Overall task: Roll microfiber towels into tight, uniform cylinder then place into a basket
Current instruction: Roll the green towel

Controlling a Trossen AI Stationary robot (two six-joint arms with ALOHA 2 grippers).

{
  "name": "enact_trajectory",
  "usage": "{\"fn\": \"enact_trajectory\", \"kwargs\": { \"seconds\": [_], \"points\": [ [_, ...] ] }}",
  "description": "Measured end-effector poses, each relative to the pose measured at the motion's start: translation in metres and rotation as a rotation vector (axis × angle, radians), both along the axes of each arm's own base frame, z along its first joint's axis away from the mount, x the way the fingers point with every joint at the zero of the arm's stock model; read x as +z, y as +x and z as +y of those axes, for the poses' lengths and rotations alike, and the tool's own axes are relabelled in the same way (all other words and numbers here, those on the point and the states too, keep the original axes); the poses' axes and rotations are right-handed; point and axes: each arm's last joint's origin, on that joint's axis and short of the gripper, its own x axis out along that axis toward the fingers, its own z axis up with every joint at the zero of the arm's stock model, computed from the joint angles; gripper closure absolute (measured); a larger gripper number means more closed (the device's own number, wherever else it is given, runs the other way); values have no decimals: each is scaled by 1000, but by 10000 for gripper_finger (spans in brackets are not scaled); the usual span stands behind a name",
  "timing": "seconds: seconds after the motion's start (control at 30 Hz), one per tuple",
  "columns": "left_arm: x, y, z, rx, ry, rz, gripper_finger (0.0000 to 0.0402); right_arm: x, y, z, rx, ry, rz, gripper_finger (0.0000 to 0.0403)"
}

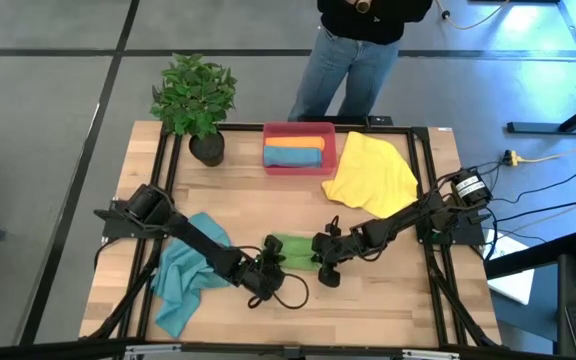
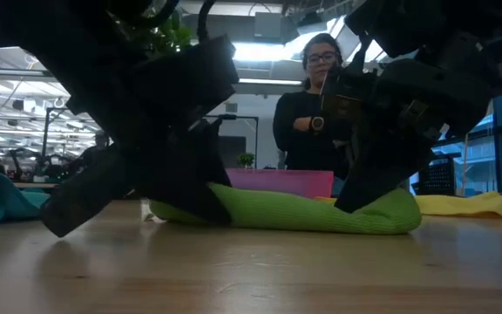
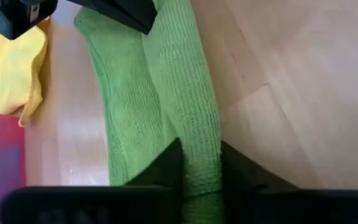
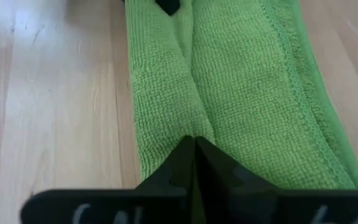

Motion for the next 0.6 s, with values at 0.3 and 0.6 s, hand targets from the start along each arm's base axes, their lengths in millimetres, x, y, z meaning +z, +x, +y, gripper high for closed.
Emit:
{"fn": "enact_trajectory", "kwargs": {
  "seconds": [0.3, 0.6],
  "points": [
    [5, 6, 11, 60, -216, 5, 398, 6, -2, -1, 3, -2, -3, 376],
    [19, 14, 32, 82, -522, 60, 400, 41, -19, -7, 16, -23, 3, 375]
  ]
}}
